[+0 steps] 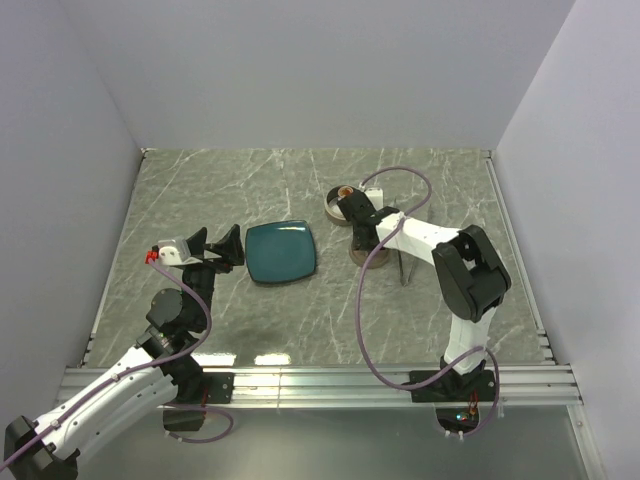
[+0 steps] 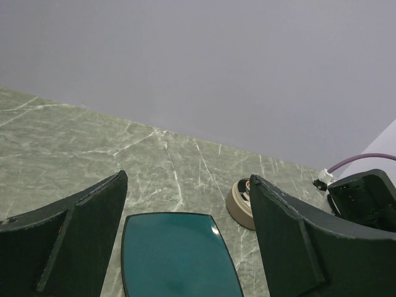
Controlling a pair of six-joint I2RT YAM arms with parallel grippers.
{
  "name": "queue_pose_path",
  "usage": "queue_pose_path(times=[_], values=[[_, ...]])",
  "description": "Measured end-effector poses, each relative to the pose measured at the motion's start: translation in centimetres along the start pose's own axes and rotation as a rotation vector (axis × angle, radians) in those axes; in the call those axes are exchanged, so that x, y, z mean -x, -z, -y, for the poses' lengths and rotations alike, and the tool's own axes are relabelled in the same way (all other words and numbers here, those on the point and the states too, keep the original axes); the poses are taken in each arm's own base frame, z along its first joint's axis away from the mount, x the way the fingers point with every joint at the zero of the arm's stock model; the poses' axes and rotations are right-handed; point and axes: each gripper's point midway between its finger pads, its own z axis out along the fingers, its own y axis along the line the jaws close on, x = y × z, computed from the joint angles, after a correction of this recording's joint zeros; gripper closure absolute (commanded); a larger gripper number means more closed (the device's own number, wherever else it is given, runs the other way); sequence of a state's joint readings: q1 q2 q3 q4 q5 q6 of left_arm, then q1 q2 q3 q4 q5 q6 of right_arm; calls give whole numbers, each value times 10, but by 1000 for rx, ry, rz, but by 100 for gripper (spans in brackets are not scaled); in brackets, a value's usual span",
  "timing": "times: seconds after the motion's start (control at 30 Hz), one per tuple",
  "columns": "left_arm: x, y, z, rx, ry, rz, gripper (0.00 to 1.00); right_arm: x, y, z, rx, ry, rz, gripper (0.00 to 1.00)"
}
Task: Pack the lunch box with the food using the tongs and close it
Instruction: Pick up the lid of the lunch box with the right arm
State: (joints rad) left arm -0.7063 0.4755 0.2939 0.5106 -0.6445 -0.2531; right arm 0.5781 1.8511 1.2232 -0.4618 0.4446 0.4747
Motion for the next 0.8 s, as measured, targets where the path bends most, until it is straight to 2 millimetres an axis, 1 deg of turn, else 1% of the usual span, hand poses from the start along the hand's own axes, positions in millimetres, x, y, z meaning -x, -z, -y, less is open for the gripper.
queue_pose_path(times=[0.03,0.07,0.13,0.17,0.23,0.27,0.3,0.47,0.57,0.63,0.7,0.8], values=[[0,0,0,0,0,0,14,-1,-2,0,-1,1,-5,59],[0,0,0,0,0,0,14,-2,-2,1,0,1,-9,65],[0,0,0,0,0,0,14,-1,-3,1,3,1,-9,72],[0,0,0,0,0,0,14,-1,-3,1,5,0,-9,78],[0,0,0,0,0,0,14,-1,-3,0,9,2,-11,86],[0,0,0,0,0,0,14,-1,-3,0,10,6,-11,98],[0,0,0,0,0,0,14,-1,-3,0,11,7,-10,100],[0,0,0,0,0,0,14,-3,0,2,19,8,-5,100],[0,0,0,0,0,0,14,-8,6,4,44,12,-8,100],[0,0,0,0,0,0,14,-10,14,5,68,14,-6,100],[0,0,0,0,0,0,14,-6,25,3,100,22,12,100],[0,0,0,0,0,0,14,10,44,-2,156,18,70,100]])
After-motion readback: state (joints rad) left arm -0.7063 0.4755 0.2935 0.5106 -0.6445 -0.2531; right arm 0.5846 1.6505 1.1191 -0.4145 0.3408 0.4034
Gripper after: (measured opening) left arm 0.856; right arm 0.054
